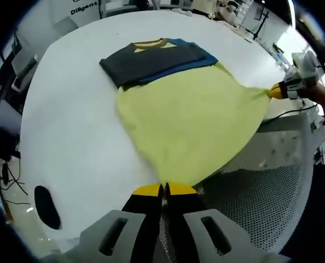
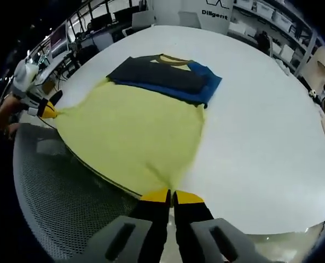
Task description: Fold the garment on the visible template until the final outline fits inside the template.
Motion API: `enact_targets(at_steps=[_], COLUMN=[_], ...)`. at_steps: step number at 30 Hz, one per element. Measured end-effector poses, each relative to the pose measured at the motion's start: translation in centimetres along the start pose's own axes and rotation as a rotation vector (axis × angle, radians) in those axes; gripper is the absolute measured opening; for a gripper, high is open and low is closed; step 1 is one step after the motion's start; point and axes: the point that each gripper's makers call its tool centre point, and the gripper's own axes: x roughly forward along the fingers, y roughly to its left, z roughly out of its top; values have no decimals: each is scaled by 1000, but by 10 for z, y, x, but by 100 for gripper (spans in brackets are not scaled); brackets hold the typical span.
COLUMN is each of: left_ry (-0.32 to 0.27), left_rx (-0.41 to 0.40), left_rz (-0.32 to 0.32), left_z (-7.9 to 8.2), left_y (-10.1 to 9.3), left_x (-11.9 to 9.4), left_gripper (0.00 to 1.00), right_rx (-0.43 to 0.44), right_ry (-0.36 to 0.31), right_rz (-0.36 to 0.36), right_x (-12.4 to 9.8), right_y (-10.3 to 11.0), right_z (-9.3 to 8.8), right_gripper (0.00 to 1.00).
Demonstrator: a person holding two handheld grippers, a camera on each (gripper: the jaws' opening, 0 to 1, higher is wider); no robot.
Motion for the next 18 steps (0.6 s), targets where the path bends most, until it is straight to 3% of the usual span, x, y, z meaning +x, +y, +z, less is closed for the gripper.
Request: enact_targets(at_steps=[18], left_ry=[-115], left_rx=[4], left_rz=[52], left_z=[49], left_y=[17], left_x=[-22], left_gripper=[0], right_rx=[-68], right_ry=[-80], right_rz=[-39], right_x=[-15], right_y=[-13], right_z=[57], right_gripper=[0])
